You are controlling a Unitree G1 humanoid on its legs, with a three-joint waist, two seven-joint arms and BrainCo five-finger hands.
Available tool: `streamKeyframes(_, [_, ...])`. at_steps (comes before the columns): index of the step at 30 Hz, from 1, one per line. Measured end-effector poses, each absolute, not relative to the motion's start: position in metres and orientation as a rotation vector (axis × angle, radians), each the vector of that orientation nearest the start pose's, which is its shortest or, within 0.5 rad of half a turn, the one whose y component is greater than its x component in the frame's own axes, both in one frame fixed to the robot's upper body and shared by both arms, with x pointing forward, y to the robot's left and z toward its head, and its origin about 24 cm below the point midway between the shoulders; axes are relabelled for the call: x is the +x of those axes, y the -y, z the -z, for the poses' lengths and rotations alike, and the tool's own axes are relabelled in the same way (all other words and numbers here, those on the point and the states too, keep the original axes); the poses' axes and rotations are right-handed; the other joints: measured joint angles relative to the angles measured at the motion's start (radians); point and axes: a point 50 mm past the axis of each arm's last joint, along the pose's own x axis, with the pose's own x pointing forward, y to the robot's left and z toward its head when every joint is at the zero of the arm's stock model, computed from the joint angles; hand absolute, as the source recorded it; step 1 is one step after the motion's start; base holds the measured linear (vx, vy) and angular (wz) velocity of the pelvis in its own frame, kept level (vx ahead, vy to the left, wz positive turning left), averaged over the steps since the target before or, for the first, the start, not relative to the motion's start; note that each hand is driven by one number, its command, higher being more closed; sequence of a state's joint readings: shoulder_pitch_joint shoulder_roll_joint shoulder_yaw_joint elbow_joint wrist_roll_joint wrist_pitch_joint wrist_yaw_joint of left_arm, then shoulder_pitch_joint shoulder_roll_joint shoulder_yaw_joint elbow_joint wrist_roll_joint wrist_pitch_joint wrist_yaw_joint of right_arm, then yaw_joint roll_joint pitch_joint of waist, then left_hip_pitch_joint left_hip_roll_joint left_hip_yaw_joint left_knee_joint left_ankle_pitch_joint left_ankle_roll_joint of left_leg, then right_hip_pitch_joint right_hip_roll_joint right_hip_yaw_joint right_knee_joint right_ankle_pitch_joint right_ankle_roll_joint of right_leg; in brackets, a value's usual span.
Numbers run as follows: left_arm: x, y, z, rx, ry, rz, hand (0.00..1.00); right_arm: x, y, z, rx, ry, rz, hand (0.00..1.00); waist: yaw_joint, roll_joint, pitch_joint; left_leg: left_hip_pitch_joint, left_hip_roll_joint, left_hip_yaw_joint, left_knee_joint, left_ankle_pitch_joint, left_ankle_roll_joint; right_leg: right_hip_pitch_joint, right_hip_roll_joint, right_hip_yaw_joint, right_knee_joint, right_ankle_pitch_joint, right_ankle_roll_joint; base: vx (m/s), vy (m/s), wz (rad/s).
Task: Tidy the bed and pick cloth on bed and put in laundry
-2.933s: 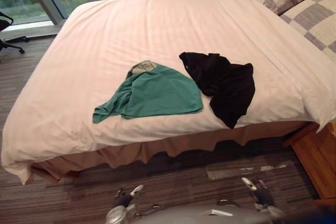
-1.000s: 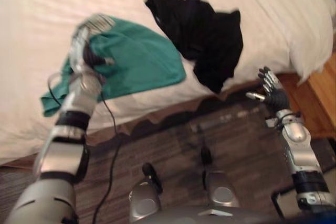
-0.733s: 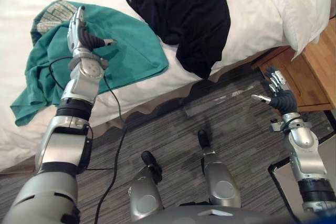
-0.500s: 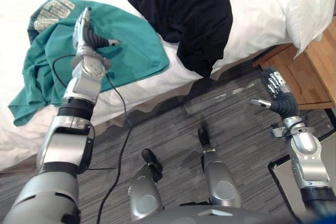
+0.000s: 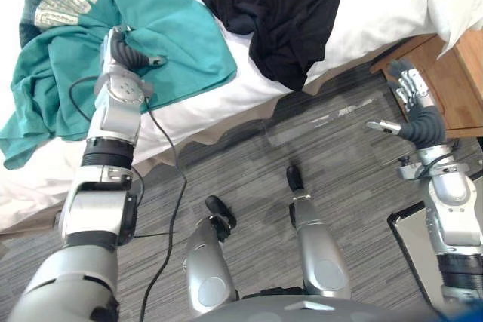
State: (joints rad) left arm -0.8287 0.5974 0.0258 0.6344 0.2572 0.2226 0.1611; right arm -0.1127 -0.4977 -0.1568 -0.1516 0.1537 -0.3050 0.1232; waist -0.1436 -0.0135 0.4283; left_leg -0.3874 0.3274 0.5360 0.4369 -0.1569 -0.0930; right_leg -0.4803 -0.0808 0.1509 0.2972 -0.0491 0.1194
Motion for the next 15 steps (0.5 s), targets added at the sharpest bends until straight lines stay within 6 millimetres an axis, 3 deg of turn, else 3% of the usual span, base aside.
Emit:
streamKeyframes(6, [0.363,-0.29,-0.182,0.461,0.174,-0.316,1.0,0.254,0.226,-0.195,-0.491,0.67,-0.081,0.0,0.021,0.005,-0.003,0.001,-0.022,-0.032,-0.025,0.02,0.005,0.01,-0.022,-0.031,0.0,-0.001,0.002,0.02,-0.017,0.16])
streamKeyframes(9, [0.348,-0.275,-0.158,0.392,0.224,-0.183,1.0,0.254,0.226,-0.199,-0.526,0.651,-0.047,0.0,0.031,0.008,-0.005,0.004,-0.042,-0.082,-0.051,0.041,0.009,0.044,-0.038,-0.087,0.004,-0.019,-0.001,0.03,-0.036,0.57])
streamKeyframes(13, [0.321,-0.25,-0.122,0.326,0.235,-0.074,1.0,0.256,0.229,-0.205,-0.577,0.632,0.019,0.0,0.084,0.008,-0.006,0.002,-0.053,-0.126,-0.056,0.053,0.009,0.065,-0.051,-0.141,0.026,-0.048,-0.007,0.01,-0.034,0.37])
streamKeyframes(15, [0.311,-0.245,-0.105,0.325,0.19,-0.034,1.0,0.258,0.231,-0.208,-0.577,0.63,0.039,0.0,0.096,0.006,-0.012,0.0,-0.064,-0.151,-0.074,0.066,0.007,0.073,-0.059,-0.166,0.031,-0.058,-0.011,0.0,-0.045,0.4])
